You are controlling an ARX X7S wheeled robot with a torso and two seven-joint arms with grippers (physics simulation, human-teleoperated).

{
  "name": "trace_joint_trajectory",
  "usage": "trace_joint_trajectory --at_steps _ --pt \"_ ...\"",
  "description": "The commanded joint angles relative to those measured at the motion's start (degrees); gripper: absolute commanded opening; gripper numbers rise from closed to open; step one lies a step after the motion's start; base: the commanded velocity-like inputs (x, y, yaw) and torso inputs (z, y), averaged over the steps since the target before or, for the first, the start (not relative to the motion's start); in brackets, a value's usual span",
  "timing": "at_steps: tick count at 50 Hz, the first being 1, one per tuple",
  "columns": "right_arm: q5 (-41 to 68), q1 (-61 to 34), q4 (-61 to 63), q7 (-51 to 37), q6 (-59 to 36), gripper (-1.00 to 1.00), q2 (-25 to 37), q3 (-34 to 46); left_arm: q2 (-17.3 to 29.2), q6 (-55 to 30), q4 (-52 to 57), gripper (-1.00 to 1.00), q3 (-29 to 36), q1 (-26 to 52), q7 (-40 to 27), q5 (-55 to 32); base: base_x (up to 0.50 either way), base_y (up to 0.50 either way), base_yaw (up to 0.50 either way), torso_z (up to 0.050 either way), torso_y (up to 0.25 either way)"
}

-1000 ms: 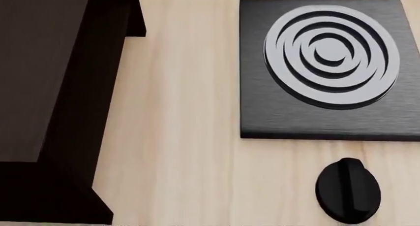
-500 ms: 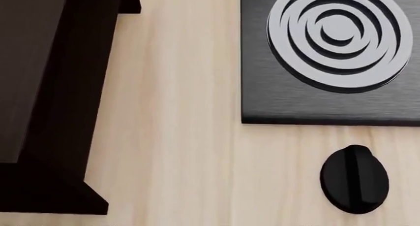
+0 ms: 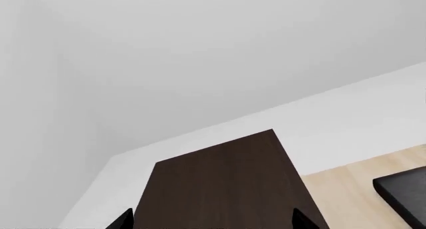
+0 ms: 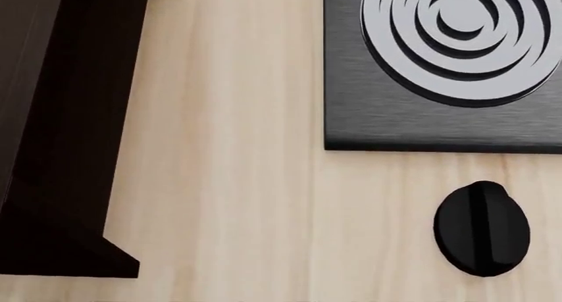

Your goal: Put the frying pan under the cabinet shelf.

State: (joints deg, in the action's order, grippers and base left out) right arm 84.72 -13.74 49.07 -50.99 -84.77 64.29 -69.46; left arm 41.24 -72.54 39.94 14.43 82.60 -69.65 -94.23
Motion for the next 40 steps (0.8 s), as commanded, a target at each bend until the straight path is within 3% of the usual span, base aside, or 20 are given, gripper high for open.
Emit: trace_joint_trajectory --at_steps 1,8,22,40 --pt "-7.21 3.1 -0.06 4.63 2.43 1.0 -2.5 1.54 0.38 0.84 0.38 1.0 -0.03 -0.54 -0.23 -0.33 0.0 0.0 0.0 0.0 0.0" --pt "-15.63 8.07 -0.12 10.47 5.3 1.0 -6.33 1.52 0.35 1.08 0.61 1.0 0.24 -0.91 0.07 0.21 0.0 0.0 0.0 0.0 0.0" --pt "-21.86 15.42 0.62 17.23 7.62 1.0 -11.25 -3.68 0.03 1.34 0.44 1.0 1.16 -0.87 0.2 0.91 0.0 0.0 0.0 0.0 0.0" --pt "-30.4 19.87 -3.37 20.73 15.3 1.0 -14.82 1.97 0.18 1.78 0.6 1.0 1.95 -0.29 -0.41 0.33 0.0 0.0 0.0 0.0 0.0"
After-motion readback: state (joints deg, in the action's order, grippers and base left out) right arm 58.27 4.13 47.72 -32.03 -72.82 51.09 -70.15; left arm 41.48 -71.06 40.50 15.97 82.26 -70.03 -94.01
